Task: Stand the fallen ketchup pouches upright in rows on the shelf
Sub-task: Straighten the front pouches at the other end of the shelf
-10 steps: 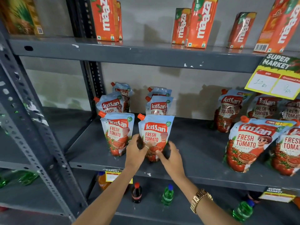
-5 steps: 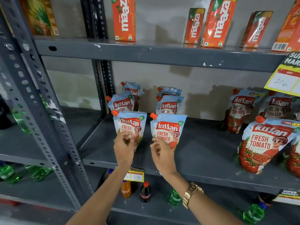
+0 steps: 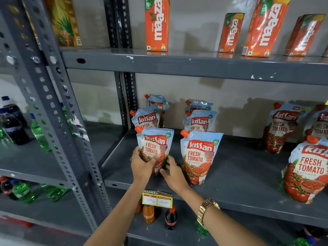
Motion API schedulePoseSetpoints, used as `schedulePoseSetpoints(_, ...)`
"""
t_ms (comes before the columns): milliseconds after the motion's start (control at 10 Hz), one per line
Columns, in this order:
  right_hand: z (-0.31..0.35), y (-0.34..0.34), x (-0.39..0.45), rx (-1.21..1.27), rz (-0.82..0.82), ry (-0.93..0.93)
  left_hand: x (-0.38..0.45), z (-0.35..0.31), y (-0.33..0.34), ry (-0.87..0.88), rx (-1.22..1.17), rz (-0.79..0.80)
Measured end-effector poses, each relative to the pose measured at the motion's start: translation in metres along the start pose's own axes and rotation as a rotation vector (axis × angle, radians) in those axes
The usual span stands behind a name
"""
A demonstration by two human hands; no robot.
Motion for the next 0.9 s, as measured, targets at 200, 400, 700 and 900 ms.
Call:
schedulePoseSetpoints(200,0.010,0.025,0.017,0.015,0.108,-0.008,0.022,0.006,-0.022,-0.032,-0.012,0.004)
schedulePoseSetpoints(400,0.019,0.043,0.026,-0.012,0.107,-0.001,0.037,0.009,-0.040,-0.080,0.000,0.008)
schedulePoseSetpoints(700,0.014,0.039,0.023,-0.010,0.109,0.052,0.029,0.006,-0.036,-0.044,0.055,-0.010)
schedulePoseSetpoints(900,0.025,0.021,0.006,0.072,0.010,0.032,0.017,-0.001,-0.041,-0.091,0.012,-0.051)
Point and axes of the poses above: each hand's wrist, its own x-axis towards the middle knuckle, its own y-axis out of the palm, z = x × y, the point moved 7 cm from there along x, towards the middle knuckle, and after that the axes turned 7 degrees about -x, right-handed, at the moved point
